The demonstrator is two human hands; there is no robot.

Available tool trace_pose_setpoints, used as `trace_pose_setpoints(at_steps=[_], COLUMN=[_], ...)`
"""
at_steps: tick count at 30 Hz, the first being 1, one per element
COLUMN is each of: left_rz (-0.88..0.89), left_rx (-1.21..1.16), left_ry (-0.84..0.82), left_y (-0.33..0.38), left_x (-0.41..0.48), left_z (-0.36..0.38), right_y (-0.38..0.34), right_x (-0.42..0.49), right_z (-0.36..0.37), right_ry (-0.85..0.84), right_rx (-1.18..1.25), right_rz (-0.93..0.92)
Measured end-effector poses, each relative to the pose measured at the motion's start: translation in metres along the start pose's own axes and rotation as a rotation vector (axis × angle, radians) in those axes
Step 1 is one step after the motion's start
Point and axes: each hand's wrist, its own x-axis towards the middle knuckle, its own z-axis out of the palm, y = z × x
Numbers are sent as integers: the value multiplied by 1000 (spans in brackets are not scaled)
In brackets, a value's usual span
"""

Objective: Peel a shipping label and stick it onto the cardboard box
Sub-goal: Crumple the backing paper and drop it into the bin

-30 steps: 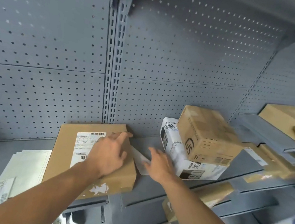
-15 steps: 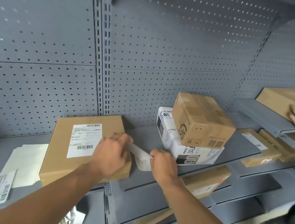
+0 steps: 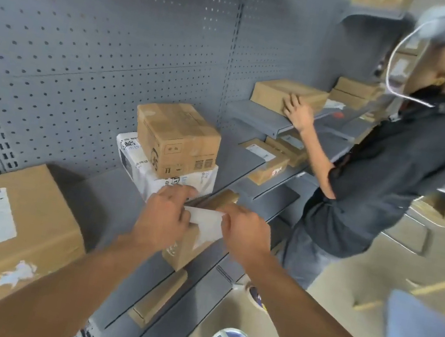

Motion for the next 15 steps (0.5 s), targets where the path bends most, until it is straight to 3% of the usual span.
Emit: trace_pose_setpoints(at_steps=[7, 15], left_rz=[281, 448], left_rx=[-86, -199], left_ry=[-116, -313], left_y=[85, 161], left_x=[6, -10], left_z=[71, 146], right_y=[101, 168], right_x=[-78, -162], right_z=[-38, -59], right_ry=[83, 77], right_rx=[-15, -18], right_rz=[318, 492])
